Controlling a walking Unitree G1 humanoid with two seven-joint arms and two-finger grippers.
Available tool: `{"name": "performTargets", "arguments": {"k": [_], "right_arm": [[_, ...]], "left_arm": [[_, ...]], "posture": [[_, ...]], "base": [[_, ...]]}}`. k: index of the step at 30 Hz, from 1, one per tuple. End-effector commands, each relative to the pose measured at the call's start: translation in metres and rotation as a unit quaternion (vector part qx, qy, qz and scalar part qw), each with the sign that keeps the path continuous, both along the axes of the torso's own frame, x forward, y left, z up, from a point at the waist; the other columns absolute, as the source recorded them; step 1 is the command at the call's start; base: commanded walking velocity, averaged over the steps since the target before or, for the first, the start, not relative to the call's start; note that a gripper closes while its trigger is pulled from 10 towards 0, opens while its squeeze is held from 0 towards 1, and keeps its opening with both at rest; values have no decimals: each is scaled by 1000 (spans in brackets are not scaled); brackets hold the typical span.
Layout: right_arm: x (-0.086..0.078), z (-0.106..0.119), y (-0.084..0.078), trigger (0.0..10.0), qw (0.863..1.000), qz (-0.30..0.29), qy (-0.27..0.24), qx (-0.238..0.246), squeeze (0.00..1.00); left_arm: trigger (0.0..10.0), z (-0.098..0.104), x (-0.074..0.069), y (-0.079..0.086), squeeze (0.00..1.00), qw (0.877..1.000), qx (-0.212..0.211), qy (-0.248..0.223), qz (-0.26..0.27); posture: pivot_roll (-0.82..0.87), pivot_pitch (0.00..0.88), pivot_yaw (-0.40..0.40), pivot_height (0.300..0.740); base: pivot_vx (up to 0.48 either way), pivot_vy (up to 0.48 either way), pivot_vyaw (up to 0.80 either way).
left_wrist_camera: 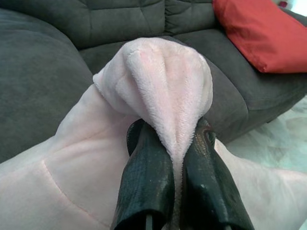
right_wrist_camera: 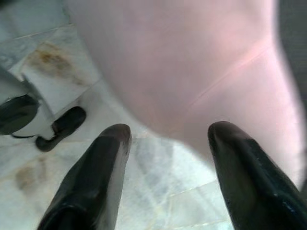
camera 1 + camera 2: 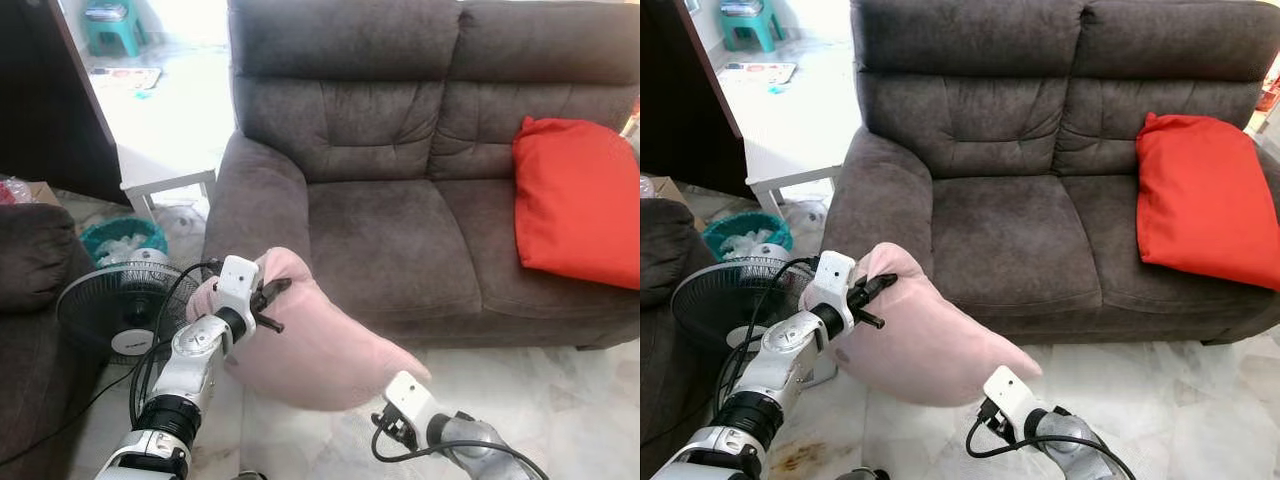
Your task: Move the pillow to the sofa from floor
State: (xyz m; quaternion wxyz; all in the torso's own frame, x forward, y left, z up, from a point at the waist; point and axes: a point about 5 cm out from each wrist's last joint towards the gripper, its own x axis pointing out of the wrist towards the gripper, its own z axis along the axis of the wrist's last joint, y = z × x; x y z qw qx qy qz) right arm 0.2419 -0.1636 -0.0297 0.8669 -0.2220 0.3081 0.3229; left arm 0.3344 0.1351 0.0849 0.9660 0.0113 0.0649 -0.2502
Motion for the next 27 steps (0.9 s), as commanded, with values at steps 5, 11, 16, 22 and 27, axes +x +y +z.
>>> {"name": "performTargets", "arguments": {"k": [5, 11, 16, 22, 27], "right_arm": [[10, 6, -7, 10000, 999, -11, -31, -20, 1000], [5, -1, -8, 10000, 998, 13, -13, -55, 0], [-2, -10, -6, 10000, 997, 17, 7, -70, 0], [-6, -14, -9, 10000, 994, 30, 7, -109, 0], [-2, -13, -13, 10000, 993, 3, -10, -121, 0]], "left_arm": [[10000, 24, 7, -11, 0, 998, 1, -51, -30], [10000, 25, 7, -13, 0, 998, 2, -52, -39], [10000, 24, 4, -14, 0, 997, 3, -53, -51], [10000, 23, -2, -20, 0, 995, 6, -49, -85], [10000, 20, -4, -21, 0, 994, 20, -43, -97]], "posture": [[45, 0, -43, 740], [50, 0, -51, 740], [53, 0, -53, 740], [58, 0, -54, 740], [60, 0, -55, 740]], "base": [[0, 0, 0], [0, 0, 0], [0, 0, 0], [0, 0, 0], [0, 0, 0]]}}
